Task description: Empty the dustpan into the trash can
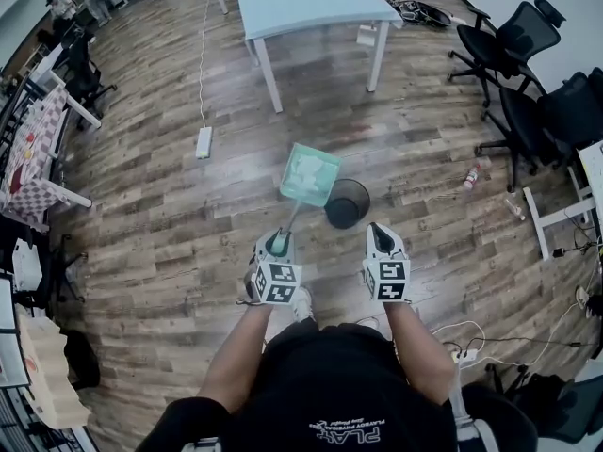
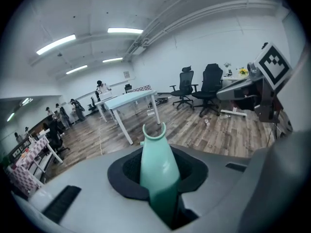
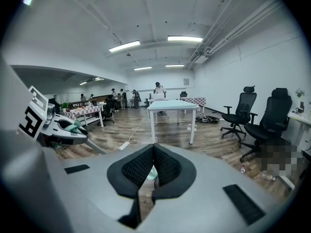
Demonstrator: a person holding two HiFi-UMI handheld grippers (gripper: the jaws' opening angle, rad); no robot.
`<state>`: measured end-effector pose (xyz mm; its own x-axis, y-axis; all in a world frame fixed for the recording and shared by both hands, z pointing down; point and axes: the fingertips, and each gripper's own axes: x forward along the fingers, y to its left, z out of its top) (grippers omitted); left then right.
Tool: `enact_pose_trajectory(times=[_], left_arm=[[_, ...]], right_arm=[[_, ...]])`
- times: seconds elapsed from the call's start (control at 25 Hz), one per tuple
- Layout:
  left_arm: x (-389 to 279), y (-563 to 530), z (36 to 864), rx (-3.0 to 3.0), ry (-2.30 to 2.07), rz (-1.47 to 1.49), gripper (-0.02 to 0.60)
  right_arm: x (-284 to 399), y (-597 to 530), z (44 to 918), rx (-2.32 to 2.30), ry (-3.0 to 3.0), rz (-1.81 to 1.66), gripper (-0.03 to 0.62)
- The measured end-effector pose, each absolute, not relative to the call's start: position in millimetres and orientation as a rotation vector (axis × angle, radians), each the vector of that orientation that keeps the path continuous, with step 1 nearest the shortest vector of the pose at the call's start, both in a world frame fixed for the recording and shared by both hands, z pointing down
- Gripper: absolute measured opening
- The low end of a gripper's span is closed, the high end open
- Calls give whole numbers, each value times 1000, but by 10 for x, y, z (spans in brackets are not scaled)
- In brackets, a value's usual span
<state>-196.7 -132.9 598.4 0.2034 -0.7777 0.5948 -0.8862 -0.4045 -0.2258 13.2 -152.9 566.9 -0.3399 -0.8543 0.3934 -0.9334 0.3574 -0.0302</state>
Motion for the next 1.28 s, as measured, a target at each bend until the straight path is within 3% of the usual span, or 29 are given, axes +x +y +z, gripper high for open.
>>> enact_pose_trajectory(times=[1.28], left_arm=[[-1374, -1125, 6404, 2928, -1004, 2038, 100]], right_arm=[[431, -1471, 5774, 1640, -2248, 393, 18]])
